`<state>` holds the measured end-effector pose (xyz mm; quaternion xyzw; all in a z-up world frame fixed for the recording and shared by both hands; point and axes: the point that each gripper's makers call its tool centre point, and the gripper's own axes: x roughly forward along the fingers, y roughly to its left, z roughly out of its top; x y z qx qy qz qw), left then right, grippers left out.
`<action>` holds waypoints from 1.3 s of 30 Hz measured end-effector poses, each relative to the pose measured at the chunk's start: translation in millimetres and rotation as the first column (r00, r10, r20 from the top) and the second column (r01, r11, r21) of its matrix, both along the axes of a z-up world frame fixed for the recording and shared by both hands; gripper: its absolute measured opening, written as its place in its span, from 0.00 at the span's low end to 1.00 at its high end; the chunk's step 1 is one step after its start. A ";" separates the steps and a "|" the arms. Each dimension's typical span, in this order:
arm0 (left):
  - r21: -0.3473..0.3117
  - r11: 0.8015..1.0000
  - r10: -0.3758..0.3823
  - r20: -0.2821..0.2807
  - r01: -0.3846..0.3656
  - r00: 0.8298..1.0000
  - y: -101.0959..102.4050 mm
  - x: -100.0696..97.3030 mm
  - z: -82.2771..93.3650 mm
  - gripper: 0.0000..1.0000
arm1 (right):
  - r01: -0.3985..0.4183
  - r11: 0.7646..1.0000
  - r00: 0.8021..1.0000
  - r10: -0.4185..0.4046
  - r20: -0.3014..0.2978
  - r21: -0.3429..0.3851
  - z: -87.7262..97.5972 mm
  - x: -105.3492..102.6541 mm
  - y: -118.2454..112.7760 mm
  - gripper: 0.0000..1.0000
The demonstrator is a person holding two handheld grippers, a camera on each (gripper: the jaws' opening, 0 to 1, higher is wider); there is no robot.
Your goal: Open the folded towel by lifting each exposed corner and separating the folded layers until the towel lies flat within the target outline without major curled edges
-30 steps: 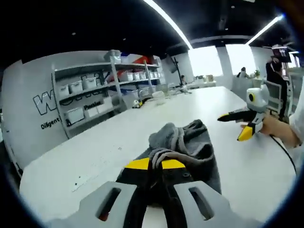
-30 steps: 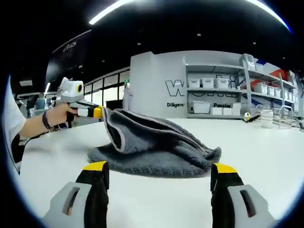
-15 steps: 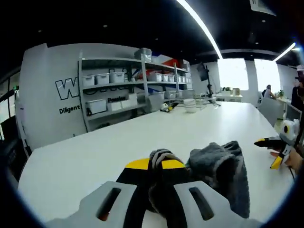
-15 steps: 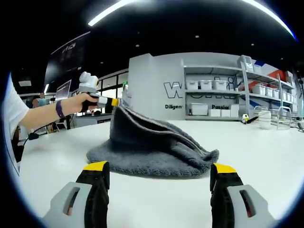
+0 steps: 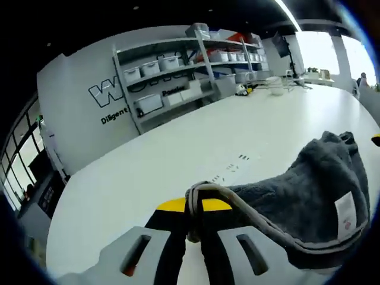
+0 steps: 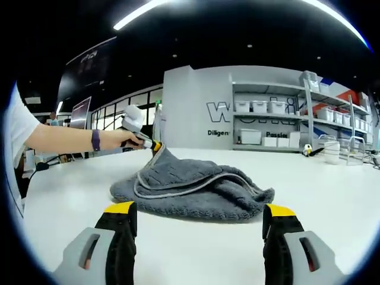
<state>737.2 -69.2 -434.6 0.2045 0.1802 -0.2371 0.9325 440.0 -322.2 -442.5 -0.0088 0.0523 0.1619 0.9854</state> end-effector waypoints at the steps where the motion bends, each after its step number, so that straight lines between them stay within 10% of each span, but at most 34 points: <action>1: 0.012 1.000 0.005 -0.004 -0.005 1.000 1.8 0.5 -5.2 0.06 | 0.001 1.000 1.000 -0.001 -0.001 -0.001 -0.2 0.1 -0.2 0.89; 19: 0.110 0.994 0.021 -0.030 -0.017 0.999 13.2 -6.6 -43.4 0.06 | 0.001 1.000 1.000 -0.002 -0.010 -0.008 -3.3 -1.3 -0.5 0.89; 27: 0.011 1.000 -0.004 -0.001 0.004 1.000 26.5 -18.5 -18.7 0.18 | -0.010 1.000 1.000 0.010 -0.014 -0.005 -4.9 -0.8 1.8 0.89; 39: -0.126 0.986 -0.100 0.104 0.113 0.990 74.3 -93.8 29.7 0.33 | -0.003 1.000 1.000 0.003 -0.013 -0.004 -4.1 -1.5 0.9 0.89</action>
